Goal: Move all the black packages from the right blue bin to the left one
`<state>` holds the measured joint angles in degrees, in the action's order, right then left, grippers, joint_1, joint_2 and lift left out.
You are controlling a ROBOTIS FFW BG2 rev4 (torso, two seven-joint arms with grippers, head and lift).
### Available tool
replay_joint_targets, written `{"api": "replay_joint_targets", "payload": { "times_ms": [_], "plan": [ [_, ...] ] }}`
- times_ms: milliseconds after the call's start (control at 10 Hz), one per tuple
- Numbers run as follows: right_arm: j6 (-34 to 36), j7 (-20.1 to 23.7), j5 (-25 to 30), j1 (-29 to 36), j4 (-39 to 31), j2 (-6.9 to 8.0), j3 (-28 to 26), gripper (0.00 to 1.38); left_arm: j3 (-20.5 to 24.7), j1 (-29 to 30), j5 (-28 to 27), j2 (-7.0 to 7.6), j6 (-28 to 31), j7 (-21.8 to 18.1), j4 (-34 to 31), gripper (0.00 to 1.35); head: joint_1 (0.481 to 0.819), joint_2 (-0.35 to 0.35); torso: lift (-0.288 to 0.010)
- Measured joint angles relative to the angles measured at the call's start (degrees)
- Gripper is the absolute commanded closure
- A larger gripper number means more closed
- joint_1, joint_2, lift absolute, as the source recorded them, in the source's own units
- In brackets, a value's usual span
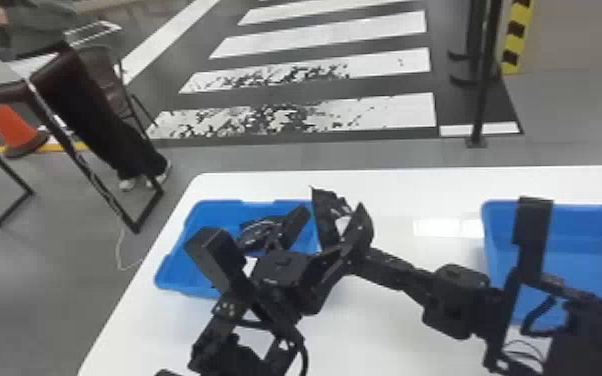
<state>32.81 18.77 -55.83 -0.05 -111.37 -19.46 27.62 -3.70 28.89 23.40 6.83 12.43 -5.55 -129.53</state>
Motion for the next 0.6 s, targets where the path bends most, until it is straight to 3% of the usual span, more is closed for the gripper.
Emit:
{"api": "replay_joint_targets", "payload": {
  "times_ms": [200,300,400,500,600],
  "plan": [
    [-0.46,-0.3,-0.02,-0.5,1.32,-0.04,0.24,1.13,-0.95,0.01,2.78,0.32,0.29,-0.58,-0.91,0.17,0.695,0.295,-0.132],
    [-0.66,-0.32,0.03,-0.64,1.56,-0.04,0.25,1.13,-1.28,0.0,3.65,0.4,0.6,-0.63,-1.12,0.47,0.695,0.286,-0.132],
    [-0.89,-0.32,0.0,-0.77,1.61,0.0,0.29,1.13,-1.25,-0.05,3.92,0.4,1.52,-0.6,-1.17,0.87,0.695,0.284,-0.132],
    [-1.0,-0.32,-0.01,-0.92,1.69,0.03,0.32,1.13,-0.98,-0.06,4.32,0.33,3.09,-0.6,-1.18,0.98,0.695,0.282,-0.132],
    [-1.15,-0.32,-0.04,-1.03,1.71,0.03,0.35,1.13,-0.64,-0.03,4.47,0.24,3.89,-0.59,-1.18,1.2,0.695,0.282,-0.132]
  ]
}}
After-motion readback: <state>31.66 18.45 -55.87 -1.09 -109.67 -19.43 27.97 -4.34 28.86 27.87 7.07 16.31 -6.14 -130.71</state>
